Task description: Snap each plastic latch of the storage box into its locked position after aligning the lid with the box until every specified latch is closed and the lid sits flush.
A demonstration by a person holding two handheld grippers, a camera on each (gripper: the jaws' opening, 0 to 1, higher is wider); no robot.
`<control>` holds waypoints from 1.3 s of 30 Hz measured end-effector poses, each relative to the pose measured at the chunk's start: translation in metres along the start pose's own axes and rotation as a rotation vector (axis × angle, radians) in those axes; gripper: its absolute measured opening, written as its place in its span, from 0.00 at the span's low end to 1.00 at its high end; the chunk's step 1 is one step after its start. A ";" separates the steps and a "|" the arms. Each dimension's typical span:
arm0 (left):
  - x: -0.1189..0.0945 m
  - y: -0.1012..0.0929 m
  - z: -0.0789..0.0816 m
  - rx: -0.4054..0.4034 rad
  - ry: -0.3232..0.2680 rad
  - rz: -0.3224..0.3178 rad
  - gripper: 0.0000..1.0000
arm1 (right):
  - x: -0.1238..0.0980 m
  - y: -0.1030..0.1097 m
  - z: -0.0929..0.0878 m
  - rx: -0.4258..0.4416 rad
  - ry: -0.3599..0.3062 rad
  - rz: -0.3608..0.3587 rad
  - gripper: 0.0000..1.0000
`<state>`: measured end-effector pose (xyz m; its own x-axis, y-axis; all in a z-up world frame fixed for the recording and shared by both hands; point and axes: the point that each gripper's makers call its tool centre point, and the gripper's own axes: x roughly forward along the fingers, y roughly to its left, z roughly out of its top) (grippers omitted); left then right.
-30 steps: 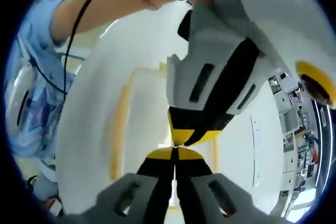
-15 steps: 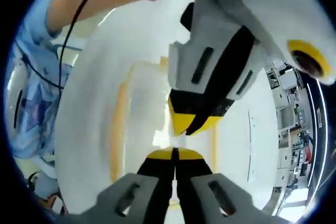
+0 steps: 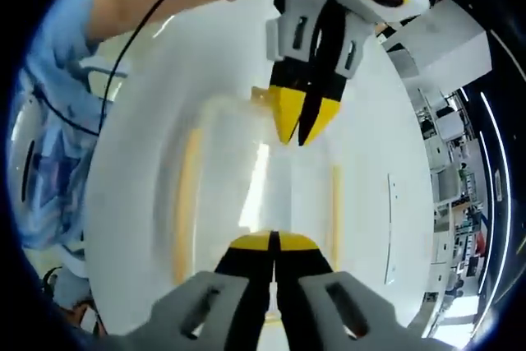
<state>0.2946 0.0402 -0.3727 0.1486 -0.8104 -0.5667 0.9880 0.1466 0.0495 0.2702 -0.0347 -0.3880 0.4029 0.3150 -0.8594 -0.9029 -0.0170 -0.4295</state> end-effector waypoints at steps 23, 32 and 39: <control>-0.030 -0.010 -0.022 -0.143 -0.393 -0.035 0.03 | -0.002 0.000 0.001 -0.025 0.082 0.009 0.00; -0.029 -0.005 -0.032 -0.177 -0.373 -0.033 0.03 | -0.002 0.001 0.001 -0.013 0.064 -0.005 0.00; -0.022 -0.012 -0.033 -0.182 -0.361 -0.046 0.01 | -0.002 0.000 0.001 -0.015 0.053 -0.008 0.00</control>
<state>0.2780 0.0747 -0.3884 0.1415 -0.9608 -0.2385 0.9751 0.1768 -0.1339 0.2693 -0.0343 -0.3862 0.4178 0.2645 -0.8692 -0.8974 -0.0291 -0.4402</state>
